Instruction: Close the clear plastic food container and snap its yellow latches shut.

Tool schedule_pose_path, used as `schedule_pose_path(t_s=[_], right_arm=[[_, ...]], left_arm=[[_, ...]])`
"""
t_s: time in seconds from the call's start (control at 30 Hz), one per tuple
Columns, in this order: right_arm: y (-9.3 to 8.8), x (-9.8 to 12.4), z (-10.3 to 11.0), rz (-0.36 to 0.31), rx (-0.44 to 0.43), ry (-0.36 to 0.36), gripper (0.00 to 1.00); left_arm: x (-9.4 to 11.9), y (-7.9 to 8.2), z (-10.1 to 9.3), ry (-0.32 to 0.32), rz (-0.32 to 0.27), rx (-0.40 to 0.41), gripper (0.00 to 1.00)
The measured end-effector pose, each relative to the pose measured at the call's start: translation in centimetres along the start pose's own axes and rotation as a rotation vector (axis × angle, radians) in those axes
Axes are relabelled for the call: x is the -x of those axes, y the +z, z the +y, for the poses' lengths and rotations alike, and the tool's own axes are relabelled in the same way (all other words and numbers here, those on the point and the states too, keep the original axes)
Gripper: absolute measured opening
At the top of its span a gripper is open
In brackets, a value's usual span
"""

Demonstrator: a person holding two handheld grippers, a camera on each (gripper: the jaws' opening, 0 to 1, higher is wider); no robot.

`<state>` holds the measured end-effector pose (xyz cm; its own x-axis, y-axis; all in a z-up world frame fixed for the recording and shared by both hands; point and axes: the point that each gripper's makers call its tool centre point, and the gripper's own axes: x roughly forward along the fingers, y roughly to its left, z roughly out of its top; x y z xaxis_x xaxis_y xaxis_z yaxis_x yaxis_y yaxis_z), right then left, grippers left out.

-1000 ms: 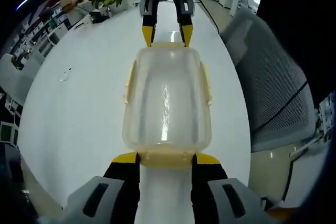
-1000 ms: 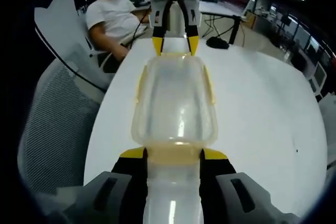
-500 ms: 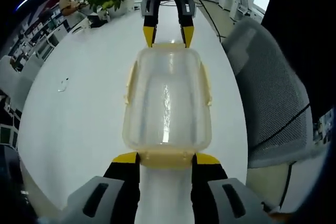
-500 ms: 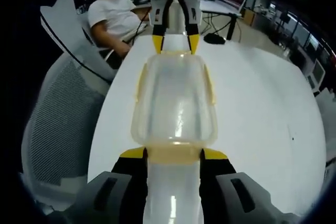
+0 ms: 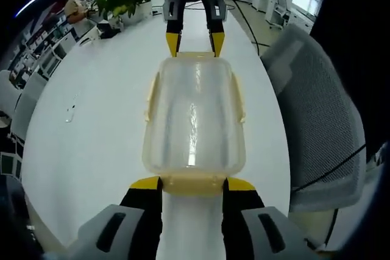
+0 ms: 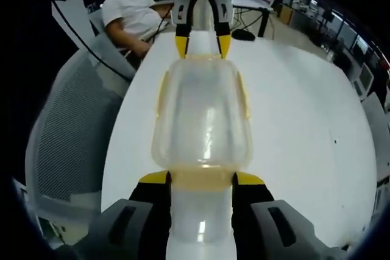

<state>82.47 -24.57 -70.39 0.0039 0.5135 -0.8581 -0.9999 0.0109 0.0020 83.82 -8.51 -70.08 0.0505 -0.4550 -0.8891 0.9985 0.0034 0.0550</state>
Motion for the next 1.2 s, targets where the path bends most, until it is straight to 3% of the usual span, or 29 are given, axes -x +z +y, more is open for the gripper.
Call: schedule_pose_path(t_s=[1.2], right_arm=[[-8.0, 2.8, -0.1, 0.093, -0.026, -0.011, 0.35]], left_arm=[[-4.5, 7.0, 0.1, -0.025, -0.045, -0.019, 0.32]])
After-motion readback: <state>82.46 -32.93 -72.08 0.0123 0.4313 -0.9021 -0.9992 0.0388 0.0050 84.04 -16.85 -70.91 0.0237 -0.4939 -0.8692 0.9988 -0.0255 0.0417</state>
